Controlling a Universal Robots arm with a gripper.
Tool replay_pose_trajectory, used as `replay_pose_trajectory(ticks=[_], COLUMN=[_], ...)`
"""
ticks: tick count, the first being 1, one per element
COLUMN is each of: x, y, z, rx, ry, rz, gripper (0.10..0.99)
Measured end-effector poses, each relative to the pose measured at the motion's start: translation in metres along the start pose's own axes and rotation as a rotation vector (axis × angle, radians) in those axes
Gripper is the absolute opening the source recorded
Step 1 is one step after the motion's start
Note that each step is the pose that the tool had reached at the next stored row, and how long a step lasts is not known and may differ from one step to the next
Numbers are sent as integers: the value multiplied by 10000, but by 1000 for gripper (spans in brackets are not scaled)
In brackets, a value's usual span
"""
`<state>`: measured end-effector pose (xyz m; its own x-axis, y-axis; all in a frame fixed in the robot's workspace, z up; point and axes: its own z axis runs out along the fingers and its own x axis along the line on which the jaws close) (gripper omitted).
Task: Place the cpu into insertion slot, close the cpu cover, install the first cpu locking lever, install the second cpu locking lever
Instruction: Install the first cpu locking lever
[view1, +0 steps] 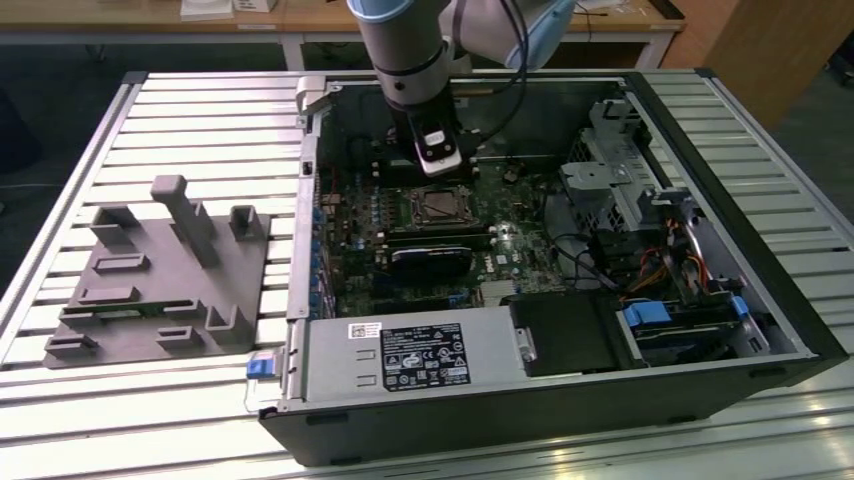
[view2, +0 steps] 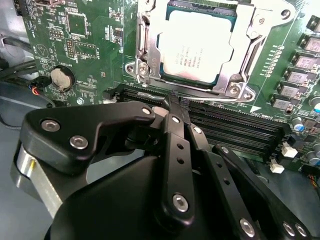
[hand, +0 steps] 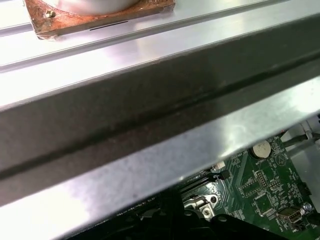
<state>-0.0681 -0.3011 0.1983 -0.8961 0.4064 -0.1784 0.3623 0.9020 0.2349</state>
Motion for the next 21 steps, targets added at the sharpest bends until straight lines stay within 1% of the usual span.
replay_pose_trajectory(ticks=[11,21], x=[6,9], y=[-12,-27], z=[35,73], rx=[18,44], ry=[-24,-72], rz=[-9,-26], gripper=[106,106])
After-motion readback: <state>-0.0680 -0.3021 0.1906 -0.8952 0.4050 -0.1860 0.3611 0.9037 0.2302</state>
